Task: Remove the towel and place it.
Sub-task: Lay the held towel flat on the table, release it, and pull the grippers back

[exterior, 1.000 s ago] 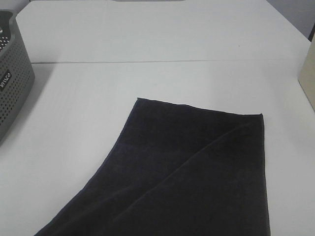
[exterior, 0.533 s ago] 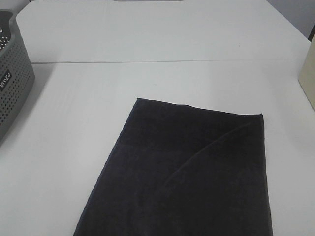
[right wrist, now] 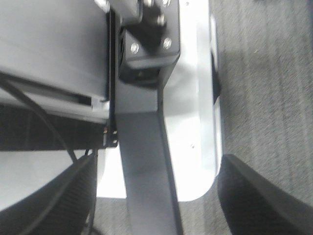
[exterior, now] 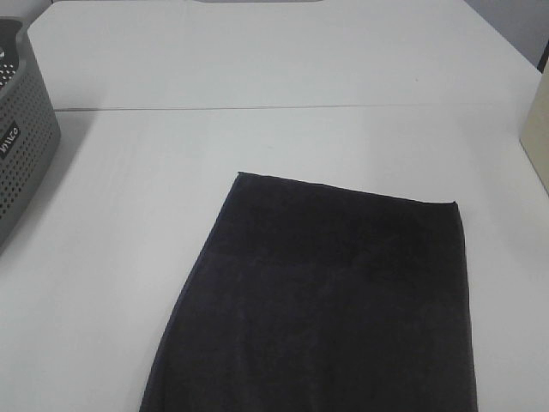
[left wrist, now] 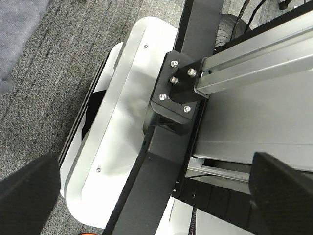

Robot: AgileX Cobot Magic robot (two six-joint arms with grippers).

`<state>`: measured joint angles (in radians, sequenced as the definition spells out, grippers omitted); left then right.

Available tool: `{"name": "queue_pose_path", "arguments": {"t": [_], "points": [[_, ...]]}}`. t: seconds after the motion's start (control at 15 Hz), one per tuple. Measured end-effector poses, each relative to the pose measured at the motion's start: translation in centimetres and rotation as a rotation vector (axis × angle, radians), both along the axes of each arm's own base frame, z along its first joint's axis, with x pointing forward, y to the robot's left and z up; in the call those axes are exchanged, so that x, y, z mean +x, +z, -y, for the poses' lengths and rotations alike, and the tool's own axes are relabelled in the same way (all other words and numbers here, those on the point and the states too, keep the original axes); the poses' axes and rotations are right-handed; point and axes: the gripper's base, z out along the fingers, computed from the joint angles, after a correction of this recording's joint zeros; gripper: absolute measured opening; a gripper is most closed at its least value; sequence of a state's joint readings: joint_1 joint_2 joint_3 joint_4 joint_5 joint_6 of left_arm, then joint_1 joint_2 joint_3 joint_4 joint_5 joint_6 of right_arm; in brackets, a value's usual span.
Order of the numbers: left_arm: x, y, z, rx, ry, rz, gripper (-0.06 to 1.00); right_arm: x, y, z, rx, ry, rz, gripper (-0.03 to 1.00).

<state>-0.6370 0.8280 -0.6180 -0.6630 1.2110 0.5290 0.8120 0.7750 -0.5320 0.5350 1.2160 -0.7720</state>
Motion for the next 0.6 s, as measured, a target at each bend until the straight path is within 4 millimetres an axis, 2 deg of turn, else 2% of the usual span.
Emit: {"name": "queue_pose_path", "arguments": {"t": [0.07,0.33,0.47,0.6], "points": [[0.0,0.0,0.0,0.000,0.000,0.000,0.99,0.0,0.0,0.0,0.000,0.000,0.000,0.69],[1.1,0.2,0.4,-0.047,0.109,0.068,0.99,1.1,2.6,-0.1,0.008,-0.027,0.123,0.69],[2.4,0.5,0.5,-0.067,0.215,0.169,0.99,2.2,3.1,0.2,-0.041,-0.130,0.215,0.69],[4.6,1.4,0.4,-0.129,0.405,0.318,0.99,4.1,3.3,0.3,-0.045,-0.267,0.382,0.69]]}}
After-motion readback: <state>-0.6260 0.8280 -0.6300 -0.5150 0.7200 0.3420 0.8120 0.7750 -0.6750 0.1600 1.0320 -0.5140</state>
